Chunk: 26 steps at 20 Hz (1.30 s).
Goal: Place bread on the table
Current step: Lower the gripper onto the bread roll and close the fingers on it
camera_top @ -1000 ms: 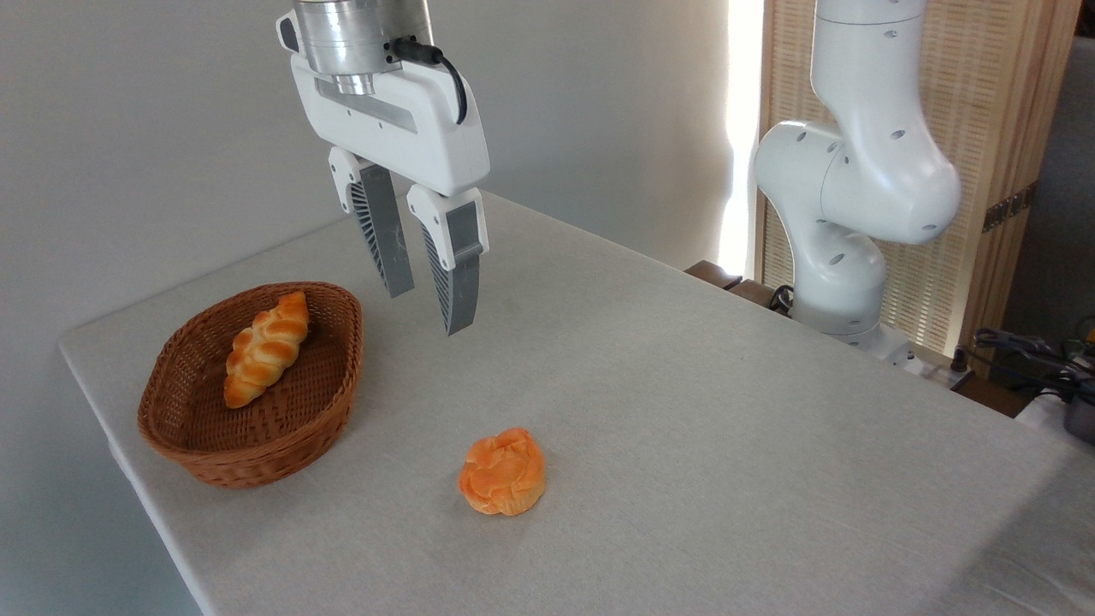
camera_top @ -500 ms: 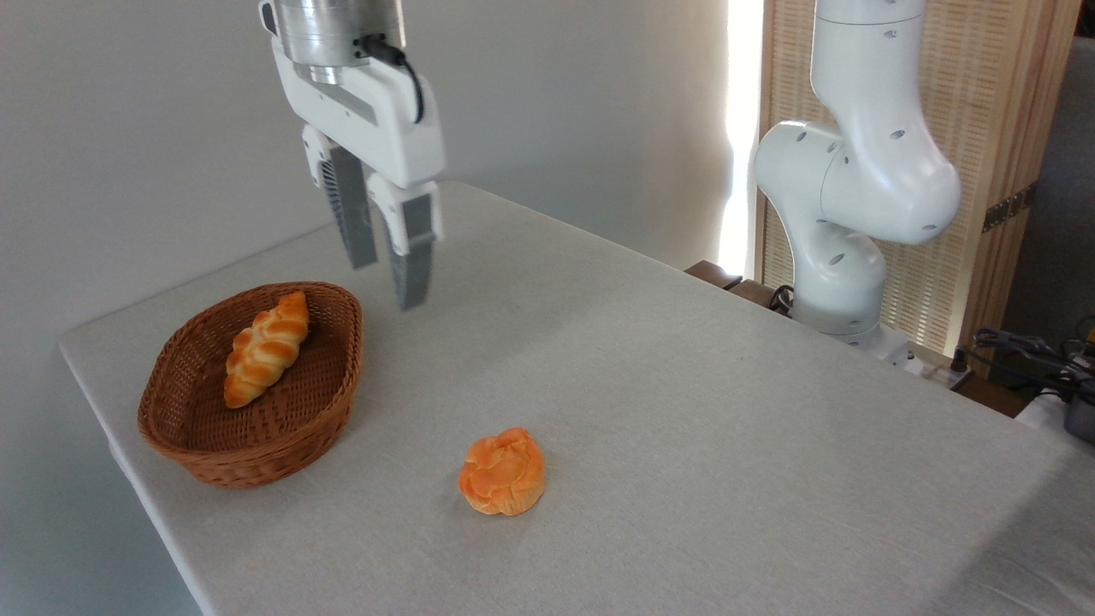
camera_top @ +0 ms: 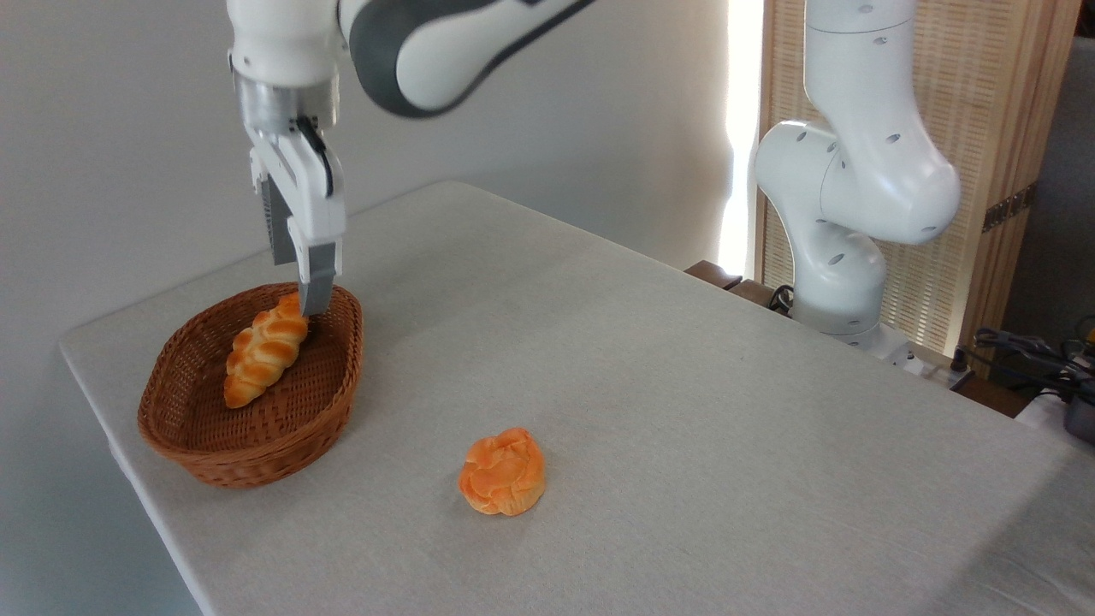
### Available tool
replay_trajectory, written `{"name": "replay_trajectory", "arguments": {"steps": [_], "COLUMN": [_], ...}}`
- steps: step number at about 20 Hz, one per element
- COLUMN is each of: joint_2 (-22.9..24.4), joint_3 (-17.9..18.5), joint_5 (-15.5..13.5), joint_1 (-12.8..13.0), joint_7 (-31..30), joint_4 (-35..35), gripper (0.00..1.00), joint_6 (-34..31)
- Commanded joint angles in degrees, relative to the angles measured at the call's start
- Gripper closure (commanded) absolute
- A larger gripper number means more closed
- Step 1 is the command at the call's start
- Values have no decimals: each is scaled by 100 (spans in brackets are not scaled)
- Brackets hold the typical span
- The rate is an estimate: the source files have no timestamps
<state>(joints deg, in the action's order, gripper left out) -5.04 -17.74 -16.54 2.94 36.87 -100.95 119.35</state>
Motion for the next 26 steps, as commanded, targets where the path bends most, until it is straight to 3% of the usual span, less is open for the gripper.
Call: {"name": "replay_trajectory", "arguments": {"steps": [1, 5, 9, 14, 22, 26], "joint_2": [-215, -725, -902, -1042, -1429, -1456], "joint_3": [16, 25, 25, 25, 16, 16], "joint_5": [-420, -359, -350, -333, 159, 247], "joint_1": [109, 540, 655, 778, 1007, 1007], "joint_7": [-1098, -2436, -3140, -3344, -3774, -3766], "joint_4": [-162, -162, -188, -188, -188, -188], "gripper": [0, 0, 0, 0, 0, 46], "joint_6": [780, 1643, 1706, 1732, 2268, 2277]}}
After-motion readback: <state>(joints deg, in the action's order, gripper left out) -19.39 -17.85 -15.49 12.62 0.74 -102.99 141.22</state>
